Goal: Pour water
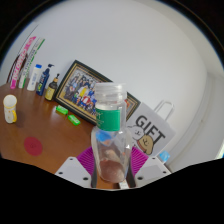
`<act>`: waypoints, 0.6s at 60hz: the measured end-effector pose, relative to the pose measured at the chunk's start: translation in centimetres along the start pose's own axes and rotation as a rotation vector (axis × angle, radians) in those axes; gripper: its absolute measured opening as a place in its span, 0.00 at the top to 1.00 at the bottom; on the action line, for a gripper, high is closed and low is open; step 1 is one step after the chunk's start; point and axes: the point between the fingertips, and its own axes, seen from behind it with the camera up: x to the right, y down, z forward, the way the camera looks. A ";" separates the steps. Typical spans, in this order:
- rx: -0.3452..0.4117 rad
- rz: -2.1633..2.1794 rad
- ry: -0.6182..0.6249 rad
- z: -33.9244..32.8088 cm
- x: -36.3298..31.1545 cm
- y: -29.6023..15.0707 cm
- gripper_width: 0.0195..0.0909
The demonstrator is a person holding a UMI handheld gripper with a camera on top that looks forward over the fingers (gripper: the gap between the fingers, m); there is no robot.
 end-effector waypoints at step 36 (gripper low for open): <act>0.192 -1.428 0.230 -1.5 -23.5 -20.2 0.67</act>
